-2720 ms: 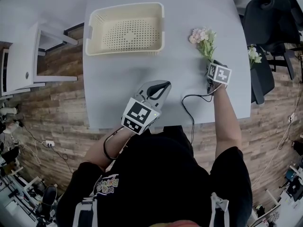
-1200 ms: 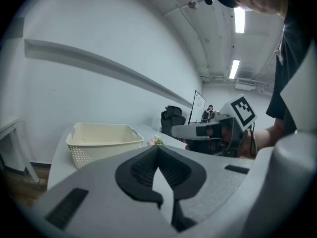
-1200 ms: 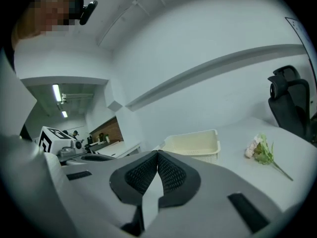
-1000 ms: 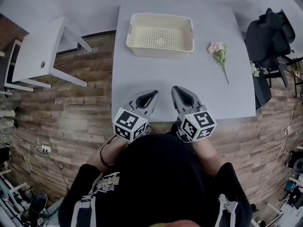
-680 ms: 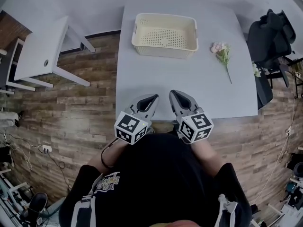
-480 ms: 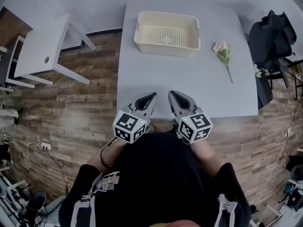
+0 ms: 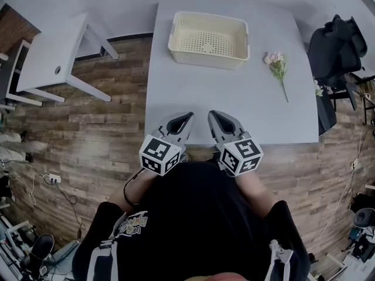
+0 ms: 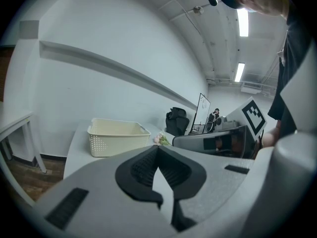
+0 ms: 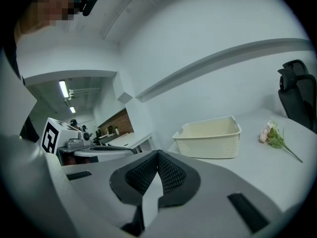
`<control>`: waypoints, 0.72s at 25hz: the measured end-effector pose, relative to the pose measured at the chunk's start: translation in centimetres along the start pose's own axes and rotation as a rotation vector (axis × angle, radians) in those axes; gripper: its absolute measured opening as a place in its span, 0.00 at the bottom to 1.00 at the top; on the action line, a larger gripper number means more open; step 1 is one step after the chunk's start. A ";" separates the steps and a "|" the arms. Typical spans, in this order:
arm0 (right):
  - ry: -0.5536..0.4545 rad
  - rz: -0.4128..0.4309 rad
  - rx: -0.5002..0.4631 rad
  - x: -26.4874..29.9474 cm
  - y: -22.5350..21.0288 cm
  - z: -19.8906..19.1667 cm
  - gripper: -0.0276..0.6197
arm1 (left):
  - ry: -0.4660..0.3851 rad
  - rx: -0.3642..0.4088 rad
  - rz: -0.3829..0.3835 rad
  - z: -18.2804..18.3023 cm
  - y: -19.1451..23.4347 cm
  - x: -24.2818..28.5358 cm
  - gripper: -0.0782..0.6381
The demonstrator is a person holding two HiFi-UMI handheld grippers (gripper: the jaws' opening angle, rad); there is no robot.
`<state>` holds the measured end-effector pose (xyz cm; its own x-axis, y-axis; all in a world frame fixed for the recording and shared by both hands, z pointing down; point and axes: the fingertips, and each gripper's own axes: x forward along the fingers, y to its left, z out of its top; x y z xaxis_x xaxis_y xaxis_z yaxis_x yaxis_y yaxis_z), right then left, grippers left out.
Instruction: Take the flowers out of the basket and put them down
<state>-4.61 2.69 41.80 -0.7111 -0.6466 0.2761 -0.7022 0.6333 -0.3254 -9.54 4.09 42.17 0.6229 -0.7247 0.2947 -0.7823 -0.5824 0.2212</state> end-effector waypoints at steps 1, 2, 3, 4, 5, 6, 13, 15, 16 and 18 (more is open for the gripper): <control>0.000 0.000 -0.001 0.0 0.0 0.0 0.08 | 0.000 0.001 0.000 0.0 0.0 0.0 0.12; 0.000 0.000 -0.001 0.0 0.0 0.0 0.08 | -0.001 0.002 0.000 0.0 0.0 0.0 0.12; 0.000 0.000 -0.002 0.0 0.0 0.1 0.08 | -0.001 0.003 0.000 0.1 0.0 0.0 0.12; 0.001 0.000 -0.003 0.1 0.0 0.1 0.08 | -0.002 0.003 -0.001 0.1 0.1 0.1 0.12; 0.003 0.000 -0.004 0.2 0.0 0.1 0.08 | -0.001 0.002 -0.001 0.1 0.1 0.1 0.12; 0.003 0.000 -0.004 0.2 -0.1 0.1 0.08 | -0.001 0.001 -0.001 0.1 0.1 0.2 0.12; 0.012 0.000 -0.006 0.5 -0.2 0.2 0.08 | -0.001 -0.004 -0.003 0.1 0.3 0.4 0.12; 0.015 0.001 -0.007 0.7 -0.2 0.2 0.08 | -0.001 -0.006 -0.002 0.2 0.5 0.4 0.12; 0.016 0.002 -0.007 0.8 -0.2 0.3 0.08 | -0.001 -0.006 -0.002 0.2 0.6 0.4 0.12; 0.017 0.004 -0.008 0.8 -0.1 0.3 0.08 | -0.001 -0.007 0.000 0.2 0.6 0.4 0.12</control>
<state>-5.06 1.99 41.81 -0.7142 -0.6369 0.2902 -0.6997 0.6393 -0.3189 -9.75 3.39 42.18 0.6232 -0.7250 0.2933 -0.7820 -0.5801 0.2277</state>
